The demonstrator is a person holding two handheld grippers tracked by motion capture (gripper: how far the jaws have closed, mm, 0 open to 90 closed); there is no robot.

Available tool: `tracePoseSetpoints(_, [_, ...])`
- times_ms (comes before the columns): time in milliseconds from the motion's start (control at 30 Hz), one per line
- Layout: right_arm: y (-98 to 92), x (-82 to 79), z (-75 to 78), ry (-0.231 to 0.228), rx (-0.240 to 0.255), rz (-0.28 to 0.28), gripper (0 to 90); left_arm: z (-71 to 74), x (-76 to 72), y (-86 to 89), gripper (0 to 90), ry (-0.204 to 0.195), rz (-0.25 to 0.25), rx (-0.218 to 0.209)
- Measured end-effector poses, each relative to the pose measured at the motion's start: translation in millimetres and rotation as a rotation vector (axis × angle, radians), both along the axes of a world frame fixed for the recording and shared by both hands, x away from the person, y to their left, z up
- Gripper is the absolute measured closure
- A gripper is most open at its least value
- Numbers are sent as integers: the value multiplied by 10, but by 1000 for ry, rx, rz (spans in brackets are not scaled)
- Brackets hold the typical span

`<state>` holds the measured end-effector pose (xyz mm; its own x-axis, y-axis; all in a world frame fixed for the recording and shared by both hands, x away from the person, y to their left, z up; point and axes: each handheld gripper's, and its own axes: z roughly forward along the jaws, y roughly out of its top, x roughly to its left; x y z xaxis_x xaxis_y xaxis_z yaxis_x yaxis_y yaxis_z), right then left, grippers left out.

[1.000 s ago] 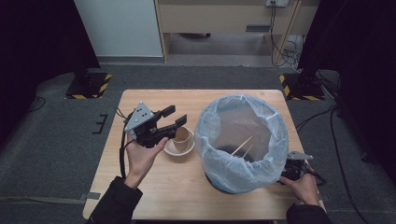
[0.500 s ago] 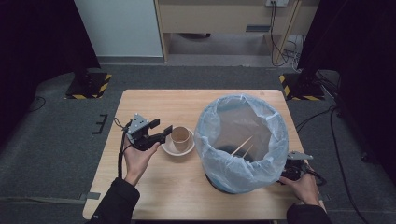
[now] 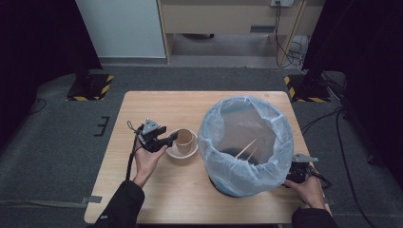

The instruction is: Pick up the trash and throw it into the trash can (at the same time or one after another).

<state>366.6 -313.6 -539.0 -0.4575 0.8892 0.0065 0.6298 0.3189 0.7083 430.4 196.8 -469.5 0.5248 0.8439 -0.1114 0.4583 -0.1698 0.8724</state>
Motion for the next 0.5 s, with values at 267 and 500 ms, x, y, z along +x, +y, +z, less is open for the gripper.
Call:
tracePoseSetpoints(267, [1, 4, 0, 0, -1, 2, 7, -129, 58, -62, 519, 78, -22, 17])
tracePoseSetpoints(500, [1, 4, 0, 0, -1, 2, 7, -145, 57, -68, 642, 118, -12, 58])
